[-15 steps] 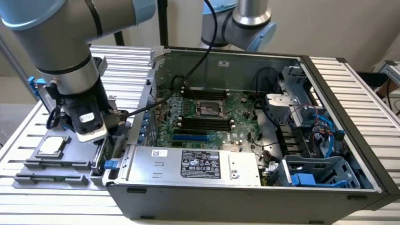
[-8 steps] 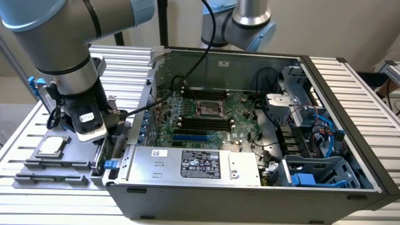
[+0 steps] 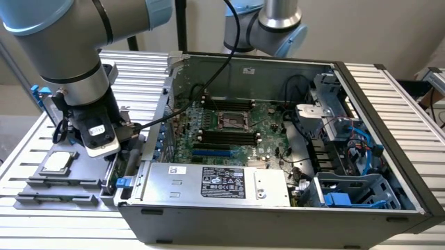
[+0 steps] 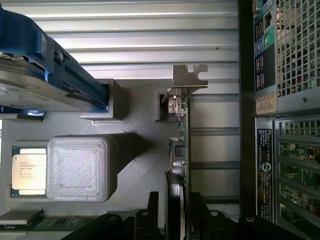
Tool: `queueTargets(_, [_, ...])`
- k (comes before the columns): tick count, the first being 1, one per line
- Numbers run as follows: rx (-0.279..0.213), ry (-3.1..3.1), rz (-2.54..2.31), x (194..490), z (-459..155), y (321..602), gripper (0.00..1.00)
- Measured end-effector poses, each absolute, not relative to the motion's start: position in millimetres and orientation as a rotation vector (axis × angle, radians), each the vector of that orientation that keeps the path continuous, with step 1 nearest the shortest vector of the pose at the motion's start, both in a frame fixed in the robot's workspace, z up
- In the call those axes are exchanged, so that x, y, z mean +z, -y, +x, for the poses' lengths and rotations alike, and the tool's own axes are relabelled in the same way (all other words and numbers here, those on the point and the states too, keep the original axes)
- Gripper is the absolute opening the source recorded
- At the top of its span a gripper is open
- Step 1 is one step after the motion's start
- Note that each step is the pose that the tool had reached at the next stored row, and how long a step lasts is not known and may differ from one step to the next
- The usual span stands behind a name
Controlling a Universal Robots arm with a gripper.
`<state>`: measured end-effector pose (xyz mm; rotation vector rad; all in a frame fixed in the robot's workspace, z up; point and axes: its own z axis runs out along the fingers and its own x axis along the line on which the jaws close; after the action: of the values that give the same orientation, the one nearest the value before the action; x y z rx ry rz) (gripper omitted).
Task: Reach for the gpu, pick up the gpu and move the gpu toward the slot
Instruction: 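Pick up the gpu and move the gpu toward the slot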
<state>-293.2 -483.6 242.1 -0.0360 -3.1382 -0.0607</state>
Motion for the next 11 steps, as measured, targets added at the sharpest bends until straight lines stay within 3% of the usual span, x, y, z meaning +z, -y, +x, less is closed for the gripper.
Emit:
queueTargets(3, [-0.061,3.138,-0.036,242.1,-293.1,483.5,0.37])
queueTargets(4, [-0.061,3.138,-0.036,242.1,-293.1,483.4,0.30])
queueTargets(11, [-0.061,3.138,-0.036,242.1,-293.1,483.4,0.26])
